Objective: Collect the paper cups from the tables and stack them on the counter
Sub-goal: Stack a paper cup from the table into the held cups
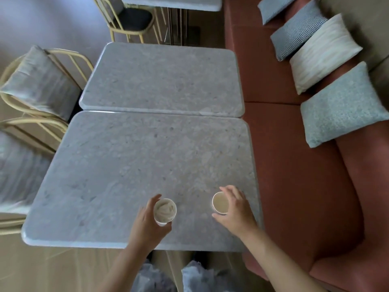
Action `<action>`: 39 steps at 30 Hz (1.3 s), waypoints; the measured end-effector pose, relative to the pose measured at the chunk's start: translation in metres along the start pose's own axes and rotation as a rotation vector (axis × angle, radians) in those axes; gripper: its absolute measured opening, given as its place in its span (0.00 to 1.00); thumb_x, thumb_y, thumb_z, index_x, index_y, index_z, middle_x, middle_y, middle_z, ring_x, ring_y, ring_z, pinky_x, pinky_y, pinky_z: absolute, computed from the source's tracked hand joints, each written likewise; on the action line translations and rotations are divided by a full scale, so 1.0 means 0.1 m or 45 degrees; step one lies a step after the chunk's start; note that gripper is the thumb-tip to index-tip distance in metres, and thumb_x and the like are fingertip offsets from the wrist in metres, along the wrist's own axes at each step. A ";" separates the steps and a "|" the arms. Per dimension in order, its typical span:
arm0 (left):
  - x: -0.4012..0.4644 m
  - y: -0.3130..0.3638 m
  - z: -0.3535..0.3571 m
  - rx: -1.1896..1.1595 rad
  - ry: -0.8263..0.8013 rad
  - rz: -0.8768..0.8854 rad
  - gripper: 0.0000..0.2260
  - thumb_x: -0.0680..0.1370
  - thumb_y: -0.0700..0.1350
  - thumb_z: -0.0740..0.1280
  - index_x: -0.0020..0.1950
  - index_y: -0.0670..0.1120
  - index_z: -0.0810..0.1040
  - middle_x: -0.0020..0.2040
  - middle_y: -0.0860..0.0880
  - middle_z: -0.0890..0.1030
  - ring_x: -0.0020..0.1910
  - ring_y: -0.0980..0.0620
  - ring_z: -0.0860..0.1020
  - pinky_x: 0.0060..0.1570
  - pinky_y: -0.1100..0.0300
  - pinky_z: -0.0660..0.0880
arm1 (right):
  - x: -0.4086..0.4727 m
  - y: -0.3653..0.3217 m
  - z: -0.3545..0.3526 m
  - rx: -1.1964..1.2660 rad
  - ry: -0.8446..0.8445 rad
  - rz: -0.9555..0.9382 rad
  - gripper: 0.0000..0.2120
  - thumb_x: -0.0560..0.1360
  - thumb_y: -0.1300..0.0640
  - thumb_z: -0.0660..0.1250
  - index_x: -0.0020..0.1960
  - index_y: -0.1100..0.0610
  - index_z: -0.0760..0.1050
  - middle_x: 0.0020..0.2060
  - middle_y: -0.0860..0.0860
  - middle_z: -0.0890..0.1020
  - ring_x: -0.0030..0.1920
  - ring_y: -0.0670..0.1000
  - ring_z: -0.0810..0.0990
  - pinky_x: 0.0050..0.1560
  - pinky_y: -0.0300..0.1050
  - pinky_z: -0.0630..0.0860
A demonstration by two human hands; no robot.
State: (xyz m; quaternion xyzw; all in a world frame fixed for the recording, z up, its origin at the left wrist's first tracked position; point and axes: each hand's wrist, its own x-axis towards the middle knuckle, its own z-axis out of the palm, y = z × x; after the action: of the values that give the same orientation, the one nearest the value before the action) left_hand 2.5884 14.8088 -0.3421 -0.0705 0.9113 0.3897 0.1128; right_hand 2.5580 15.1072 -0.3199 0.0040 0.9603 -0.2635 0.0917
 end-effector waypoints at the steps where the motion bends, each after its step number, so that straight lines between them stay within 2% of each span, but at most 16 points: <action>1: -0.04 -0.04 0.02 0.010 0.006 -0.008 0.40 0.65 0.46 0.85 0.74 0.55 0.71 0.60 0.55 0.80 0.56 0.48 0.81 0.53 0.54 0.77 | -0.01 0.00 0.01 -0.008 0.025 0.014 0.41 0.60 0.44 0.83 0.71 0.53 0.76 0.64 0.50 0.76 0.64 0.56 0.76 0.63 0.54 0.76; 4: -0.12 -0.08 0.05 0.014 0.049 0.014 0.38 0.65 0.46 0.86 0.69 0.60 0.73 0.59 0.60 0.78 0.56 0.51 0.80 0.52 0.58 0.74 | -0.04 0.00 0.05 -0.013 0.026 0.106 0.43 0.61 0.42 0.83 0.72 0.52 0.74 0.66 0.49 0.74 0.65 0.55 0.74 0.63 0.54 0.76; 7: -0.16 -0.10 0.04 0.035 0.067 0.012 0.36 0.64 0.46 0.86 0.69 0.58 0.75 0.59 0.60 0.79 0.54 0.53 0.79 0.50 0.59 0.74 | -0.07 0.00 0.12 0.038 -0.043 0.195 0.45 0.65 0.41 0.82 0.77 0.53 0.70 0.68 0.49 0.72 0.68 0.53 0.72 0.65 0.51 0.75; 10: -0.20 -0.10 0.00 0.033 0.064 -0.002 0.35 0.65 0.47 0.85 0.69 0.57 0.76 0.60 0.59 0.80 0.54 0.54 0.79 0.49 0.60 0.74 | -0.10 -0.06 0.18 0.074 -0.035 0.236 0.38 0.69 0.44 0.80 0.75 0.53 0.72 0.66 0.49 0.74 0.67 0.54 0.75 0.61 0.50 0.77; 13: -0.26 -0.11 -0.03 0.013 0.069 -0.017 0.34 0.65 0.47 0.85 0.68 0.58 0.76 0.57 0.59 0.80 0.51 0.54 0.80 0.47 0.62 0.73 | -0.15 -0.16 0.22 0.040 -0.053 0.126 0.34 0.70 0.48 0.79 0.73 0.53 0.74 0.64 0.49 0.76 0.64 0.55 0.77 0.59 0.49 0.78; 18: -0.35 -0.12 -0.08 0.000 0.087 -0.050 0.33 0.66 0.48 0.85 0.67 0.59 0.76 0.54 0.62 0.81 0.49 0.56 0.81 0.44 0.64 0.72 | -0.16 -0.38 0.31 0.033 -0.197 -0.150 0.35 0.70 0.53 0.74 0.76 0.54 0.71 0.69 0.49 0.75 0.69 0.54 0.74 0.67 0.47 0.75; 21: -0.39 -0.14 -0.09 -0.001 0.096 -0.078 0.32 0.66 0.48 0.84 0.66 0.60 0.75 0.53 0.62 0.81 0.48 0.55 0.81 0.43 0.61 0.76 | -0.17 -0.51 0.37 0.030 -0.305 -0.253 0.35 0.71 0.54 0.71 0.78 0.53 0.69 0.72 0.48 0.73 0.72 0.52 0.72 0.70 0.46 0.73; 24: -0.42 -0.15 -0.12 0.000 0.085 -0.092 0.32 0.66 0.48 0.83 0.65 0.61 0.74 0.52 0.62 0.81 0.48 0.54 0.82 0.44 0.56 0.78 | -0.16 -0.57 0.46 0.003 -0.380 -0.315 0.35 0.72 0.54 0.70 0.79 0.52 0.68 0.74 0.47 0.72 0.74 0.51 0.70 0.73 0.45 0.71; 29: -0.46 -0.18 -0.23 -0.044 0.135 -0.094 0.33 0.66 0.47 0.84 0.65 0.64 0.72 0.56 0.66 0.76 0.51 0.57 0.80 0.44 0.62 0.75 | -0.13 -0.58 0.57 -0.012 -0.431 -0.328 0.34 0.73 0.57 0.70 0.79 0.50 0.67 0.74 0.47 0.72 0.75 0.50 0.69 0.74 0.49 0.69; 31: -0.45 -0.17 -0.31 -0.086 0.182 -0.077 0.34 0.66 0.46 0.85 0.65 0.64 0.72 0.58 0.64 0.76 0.53 0.58 0.79 0.46 0.62 0.75 | -0.13 -0.58 0.60 0.011 -0.439 -0.316 0.35 0.74 0.57 0.71 0.80 0.49 0.66 0.75 0.46 0.71 0.76 0.49 0.69 0.75 0.50 0.68; 34: -0.41 -0.07 -0.42 -0.161 0.219 -0.052 0.32 0.67 0.47 0.85 0.66 0.60 0.75 0.59 0.61 0.78 0.55 0.56 0.79 0.50 0.58 0.78 | -0.13 -0.56 0.62 0.075 -0.456 -0.274 0.40 0.73 0.54 0.74 0.82 0.48 0.63 0.78 0.45 0.69 0.78 0.49 0.67 0.77 0.51 0.67; 39: -0.29 0.31 -0.59 -0.230 0.191 0.021 0.29 0.70 0.44 0.83 0.67 0.58 0.76 0.60 0.54 0.82 0.55 0.54 0.82 0.53 0.55 0.81 | -0.13 -0.46 0.59 0.177 -0.434 -0.200 0.47 0.70 0.53 0.78 0.84 0.48 0.59 0.80 0.46 0.67 0.78 0.49 0.66 0.77 0.48 0.67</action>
State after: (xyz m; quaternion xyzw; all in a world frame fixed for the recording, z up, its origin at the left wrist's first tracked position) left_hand 2.6004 14.7890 -0.2736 -0.1016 0.8789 0.4648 0.0343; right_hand 2.5787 15.0383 -0.3438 -0.1095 0.9077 -0.3323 0.2317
